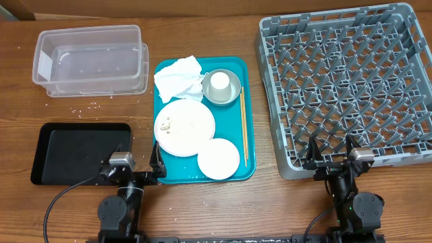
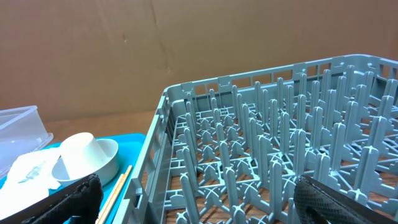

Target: Sort waste into correct bins and load items into the dishwasher

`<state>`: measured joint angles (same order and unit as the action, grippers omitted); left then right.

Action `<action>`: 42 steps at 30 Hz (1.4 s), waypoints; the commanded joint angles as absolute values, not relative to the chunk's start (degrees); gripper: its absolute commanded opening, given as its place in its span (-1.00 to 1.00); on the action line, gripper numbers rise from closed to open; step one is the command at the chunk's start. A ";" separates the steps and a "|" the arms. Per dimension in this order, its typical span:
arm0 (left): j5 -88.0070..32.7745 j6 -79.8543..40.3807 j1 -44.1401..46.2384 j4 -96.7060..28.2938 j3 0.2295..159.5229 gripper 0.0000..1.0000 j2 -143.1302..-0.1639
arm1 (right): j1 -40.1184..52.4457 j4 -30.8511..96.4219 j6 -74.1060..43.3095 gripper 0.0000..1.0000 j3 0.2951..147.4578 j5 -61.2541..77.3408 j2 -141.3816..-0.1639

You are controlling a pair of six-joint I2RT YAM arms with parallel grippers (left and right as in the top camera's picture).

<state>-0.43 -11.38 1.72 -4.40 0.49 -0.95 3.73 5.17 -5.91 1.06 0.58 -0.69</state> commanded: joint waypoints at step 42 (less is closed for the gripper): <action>-12.49 -33.87 1.23 25.69 0.71 1.00 -0.25 | 3.29 4.84 -5.58 1.00 0.47 0.05 -0.23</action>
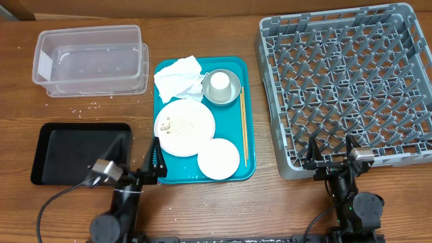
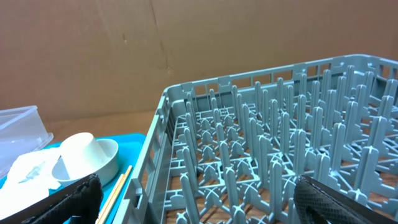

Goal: Sort waste into correct bins and load items into the dishwasher
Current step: 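Reach the left gripper to the white tissue on the teal tray and grasp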

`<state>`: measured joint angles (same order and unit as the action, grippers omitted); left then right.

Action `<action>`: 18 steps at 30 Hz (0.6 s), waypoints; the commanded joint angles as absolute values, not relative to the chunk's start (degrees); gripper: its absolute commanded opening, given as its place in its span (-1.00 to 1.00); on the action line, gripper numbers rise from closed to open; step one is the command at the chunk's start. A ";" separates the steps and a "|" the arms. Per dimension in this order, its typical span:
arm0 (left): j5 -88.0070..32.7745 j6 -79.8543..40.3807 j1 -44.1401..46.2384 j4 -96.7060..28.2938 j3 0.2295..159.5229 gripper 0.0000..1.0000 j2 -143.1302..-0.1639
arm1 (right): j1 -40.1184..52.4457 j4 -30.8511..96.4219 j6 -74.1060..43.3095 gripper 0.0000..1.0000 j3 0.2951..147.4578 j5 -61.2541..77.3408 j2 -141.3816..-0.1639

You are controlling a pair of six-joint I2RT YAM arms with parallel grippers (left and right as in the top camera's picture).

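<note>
A teal tray [image 1: 250, 121] holds a crumpled white napkin [image 1: 179, 76], a metal bowl [image 1: 229, 94] with a white cup [image 1: 219, 83] upside down in it, a crumb-strewn white plate [image 1: 184, 126], a smaller white plate [image 1: 219, 158] and wooden chopsticks [image 1: 243, 125]. The grey dish rack [image 1: 347, 81] stands to the right. My left gripper [image 1: 138, 154] stands open by the tray's front left corner. My right gripper [image 1: 331, 152] stands open at the rack's near edge, its fingers [image 2: 74, 199] wide apart around the rack [image 2: 267, 155]. The cup [image 2: 78, 155] and chopsticks [image 2: 115, 196] show at the left.
A clear plastic bin [image 1: 91, 59] stands at the back left. A black tray [image 1: 74, 152] lies at the front left beside my left arm. Scattered crumbs dot the wood between them. A brown cardboard wall [image 2: 186, 50] rises behind the rack.
My left arm has shifted: its wrist now sits lower and further left, and its open fingers angle toward the teal tray's corner. The right arm and all objects are unmoved.
</note>
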<state>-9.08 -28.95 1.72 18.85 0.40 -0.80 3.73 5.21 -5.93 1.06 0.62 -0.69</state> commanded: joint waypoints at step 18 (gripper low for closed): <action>-16.47 4.32 1.15 -51.88 97.54 1.00 -68.71 | 3.29 4.84 -5.58 1.00 0.47 0.05 -0.23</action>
